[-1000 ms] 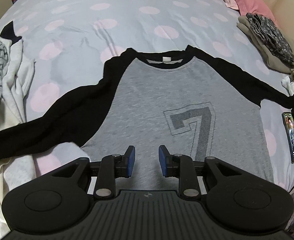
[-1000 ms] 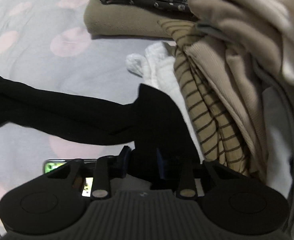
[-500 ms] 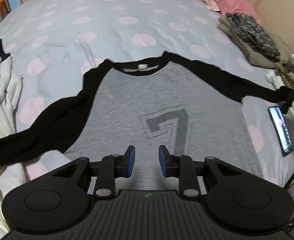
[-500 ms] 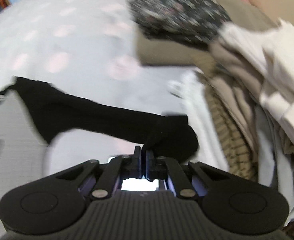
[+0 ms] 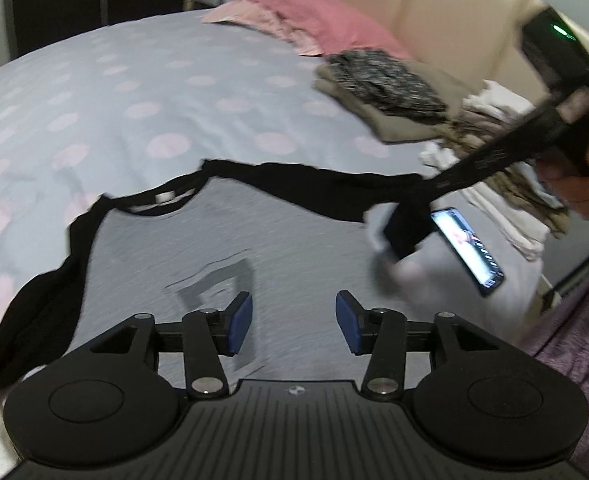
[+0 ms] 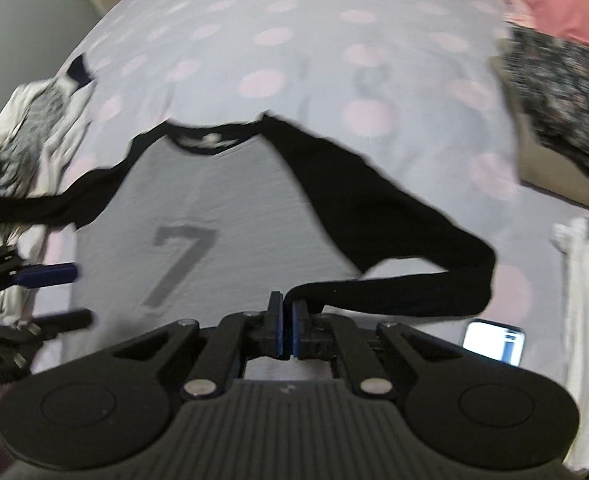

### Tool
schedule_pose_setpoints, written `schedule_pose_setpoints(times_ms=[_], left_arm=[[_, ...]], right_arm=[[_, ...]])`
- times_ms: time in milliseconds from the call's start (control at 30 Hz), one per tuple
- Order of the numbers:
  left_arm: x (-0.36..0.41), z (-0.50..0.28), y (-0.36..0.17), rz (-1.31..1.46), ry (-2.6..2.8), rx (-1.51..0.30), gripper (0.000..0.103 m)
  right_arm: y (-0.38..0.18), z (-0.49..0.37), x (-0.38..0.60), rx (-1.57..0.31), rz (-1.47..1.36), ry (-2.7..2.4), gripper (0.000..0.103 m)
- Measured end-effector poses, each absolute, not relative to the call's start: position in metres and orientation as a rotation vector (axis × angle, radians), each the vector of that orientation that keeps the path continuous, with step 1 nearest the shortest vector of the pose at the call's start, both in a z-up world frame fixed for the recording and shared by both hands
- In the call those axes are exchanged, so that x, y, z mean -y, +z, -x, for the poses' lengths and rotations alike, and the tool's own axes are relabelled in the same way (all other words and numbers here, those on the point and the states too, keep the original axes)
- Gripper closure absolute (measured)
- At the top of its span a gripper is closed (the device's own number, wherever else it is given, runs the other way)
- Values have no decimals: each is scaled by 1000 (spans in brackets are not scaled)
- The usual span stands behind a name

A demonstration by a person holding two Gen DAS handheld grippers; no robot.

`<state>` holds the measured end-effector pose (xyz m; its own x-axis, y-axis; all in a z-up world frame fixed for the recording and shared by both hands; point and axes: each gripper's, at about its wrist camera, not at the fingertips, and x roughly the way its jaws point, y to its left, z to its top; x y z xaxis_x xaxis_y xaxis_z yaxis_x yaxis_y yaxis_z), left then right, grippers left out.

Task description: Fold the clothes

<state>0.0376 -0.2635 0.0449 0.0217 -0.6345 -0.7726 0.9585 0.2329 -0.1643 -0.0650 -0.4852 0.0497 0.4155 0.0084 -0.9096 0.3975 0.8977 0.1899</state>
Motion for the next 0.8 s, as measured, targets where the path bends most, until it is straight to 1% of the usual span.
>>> schedule_pose_setpoints(times_ms=[167,400,433,467,533,567,600,667,700,733,800], left_arm=[[276,-15,37,-513,-1386,-838,54],[287,-1,27,-509,-1394,-811,55],[289,-1,27,-506,-1391,-810,65],[291,-3,26,-512,-1377,-816,81],[293,-7,25,-517,-1353,-831,95],[292,-10,25,-511,-1346,-837,98],[291,-13,26,-500,-1335,-838,98],[288,-22,31,-467,-1314,-839,98],[285,-27,35,-442,-1305,-842,98],[283,-33,38,-417,-1296,-845,98],[277,-45,45,-366,-1277,-851,98]], right_arm=[[45,42,456,-1162,-402,-178,98],[44,23,431,-1177,-422,-109,98],[44,22,429,-1176,-423,-103,98],[44,21,428,-1173,-429,-95,98],[45,21,428,-1166,-436,-87,97],[46,22,430,-1160,-436,-89,96],[48,24,433,-1152,-441,-91,91],[53,28,443,-1123,-460,-107,89],[58,32,450,-1099,-463,-128,84],[62,35,458,-1078,-460,-155,75],[69,43,476,-1039,-453,-231,73]])
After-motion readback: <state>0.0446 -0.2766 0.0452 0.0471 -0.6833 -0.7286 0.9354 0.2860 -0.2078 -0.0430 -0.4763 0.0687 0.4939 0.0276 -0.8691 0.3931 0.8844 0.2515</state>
